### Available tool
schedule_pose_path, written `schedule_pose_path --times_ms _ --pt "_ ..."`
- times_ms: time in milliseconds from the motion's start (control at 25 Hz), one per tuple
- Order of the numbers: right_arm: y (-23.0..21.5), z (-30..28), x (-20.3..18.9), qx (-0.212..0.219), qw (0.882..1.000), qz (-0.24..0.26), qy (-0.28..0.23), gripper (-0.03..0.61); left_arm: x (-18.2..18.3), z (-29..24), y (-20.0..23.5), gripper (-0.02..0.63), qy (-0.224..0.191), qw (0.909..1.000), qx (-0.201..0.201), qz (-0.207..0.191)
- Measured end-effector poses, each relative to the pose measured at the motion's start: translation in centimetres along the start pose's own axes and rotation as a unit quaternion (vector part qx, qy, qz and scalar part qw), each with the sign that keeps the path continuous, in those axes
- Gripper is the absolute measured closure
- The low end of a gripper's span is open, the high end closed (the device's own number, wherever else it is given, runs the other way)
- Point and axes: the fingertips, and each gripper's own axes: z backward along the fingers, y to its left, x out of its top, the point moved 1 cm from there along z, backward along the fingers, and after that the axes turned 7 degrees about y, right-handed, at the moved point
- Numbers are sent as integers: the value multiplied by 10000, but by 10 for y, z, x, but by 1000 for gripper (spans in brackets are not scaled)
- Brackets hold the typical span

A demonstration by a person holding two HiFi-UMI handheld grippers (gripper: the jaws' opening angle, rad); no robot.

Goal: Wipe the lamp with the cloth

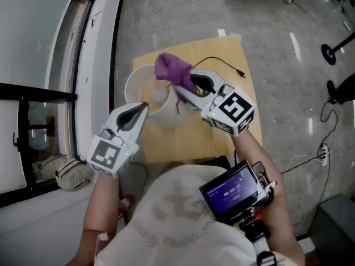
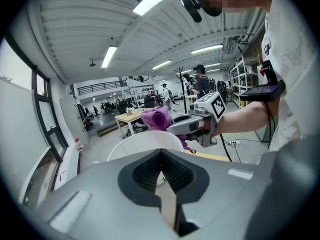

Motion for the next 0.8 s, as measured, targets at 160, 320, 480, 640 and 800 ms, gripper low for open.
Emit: schedule_pose_path --times_ms 160,320,480,640,800 --pt "-21 -3 -36 53 9984 -428 360 468 1 -1 1 614 16 9999 36 117" --pt "-35 -3 -87 46 9935 -815 794 468 -2 -3 -1 614 6 9998 64 162" --pt "-46 0 -125 80 9861 -1160 1187 468 -1 -4 -3 614 85 9995 124 293" --pt "-55 1 -137 88 9802 -1325 1471 466 1 -6 0 614 73 9989 307 355" --pt "-56 -5 -116 347 9822 -1399 1206 466 1 -8 8 614 -54 9987 479 185"
